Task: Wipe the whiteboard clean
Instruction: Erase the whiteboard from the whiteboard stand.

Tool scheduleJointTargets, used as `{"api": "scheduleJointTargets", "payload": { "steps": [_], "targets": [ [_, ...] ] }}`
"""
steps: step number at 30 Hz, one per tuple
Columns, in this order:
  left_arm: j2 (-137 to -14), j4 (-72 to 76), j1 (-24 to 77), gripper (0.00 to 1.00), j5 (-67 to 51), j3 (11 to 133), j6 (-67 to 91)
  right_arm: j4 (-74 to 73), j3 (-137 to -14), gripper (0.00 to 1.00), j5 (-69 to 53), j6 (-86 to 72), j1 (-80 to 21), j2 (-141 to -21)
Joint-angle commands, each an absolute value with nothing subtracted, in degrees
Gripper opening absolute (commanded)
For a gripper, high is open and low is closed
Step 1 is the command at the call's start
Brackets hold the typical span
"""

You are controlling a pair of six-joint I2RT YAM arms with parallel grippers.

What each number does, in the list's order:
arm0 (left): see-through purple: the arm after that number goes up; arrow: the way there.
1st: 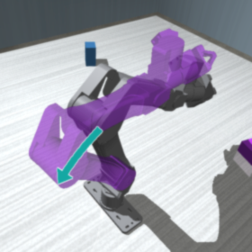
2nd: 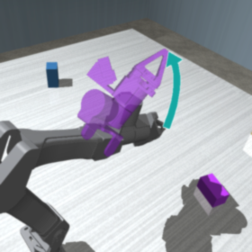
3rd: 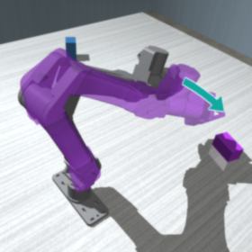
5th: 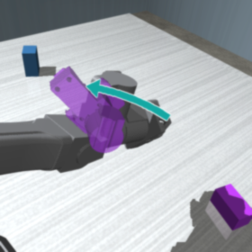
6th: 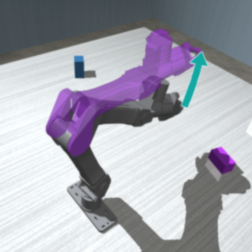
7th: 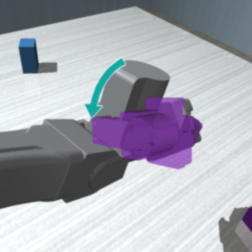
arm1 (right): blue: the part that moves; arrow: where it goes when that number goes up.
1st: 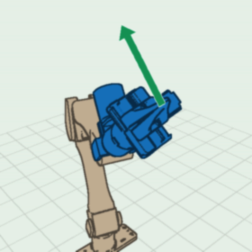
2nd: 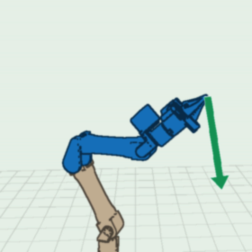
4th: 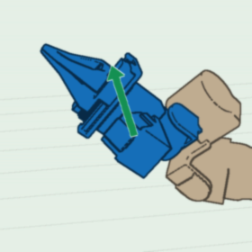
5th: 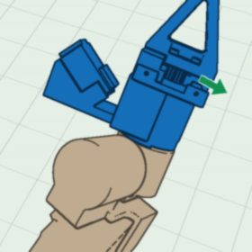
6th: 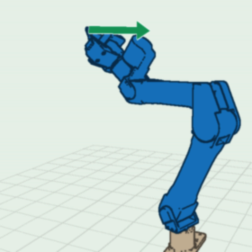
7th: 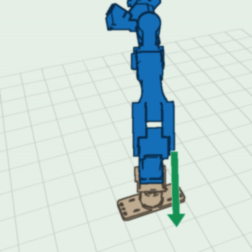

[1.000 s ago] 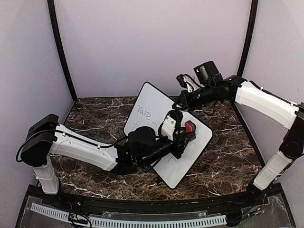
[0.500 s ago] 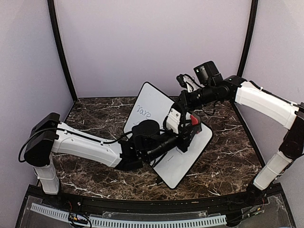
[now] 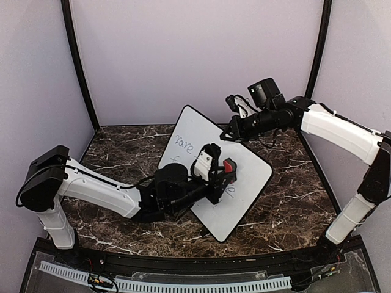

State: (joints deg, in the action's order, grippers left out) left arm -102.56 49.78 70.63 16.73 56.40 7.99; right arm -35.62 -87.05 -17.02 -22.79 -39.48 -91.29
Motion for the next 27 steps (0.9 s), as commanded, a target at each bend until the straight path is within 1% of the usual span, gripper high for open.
{"api": "scheduleJointTargets", "payload": {
  "steps": [1, 6, 9, 15, 23, 27],
  "targets": [
    [-98.04, 44.05, 65.29, 0.02, 19.83, 55.62, 7.58, -38.15, -87.10, 0.00, -18.75, -21.96, -42.43, -93.35],
    [-91.17, 38.44, 58.07, 0.02, 19.12, 57.76, 5.42, -38.40, -87.10, 0.00, -18.95, -21.47, -42.45, -93.25],
    [-89.06, 34.47, 54.00, 0.03, 18.93, 58.69, 4.60, -38.65, -87.61, 0.00, -19.47, -20.99, -42.44, -93.65],
    [-85.16, 28.87, 47.98, 0.03, 18.05, 56.97, 2.50, -39.76, -88.91, 0.00, -19.95, -19.52, -42.43, -94.48],
    [-85.86, 28.37, 43.11, 0.03, 15.50, 54.89, -3.38, -40.89, -90.14, 0.00, -20.21, -18.10, -42.42, -94.72],
    [-87.27, 29.91, 39.32, 0.03, 10.44, 54.61, -3.16, -40.89, -90.09, 0.00, -20.11, -17.17, -42.34, -94.75]
  ]
}}
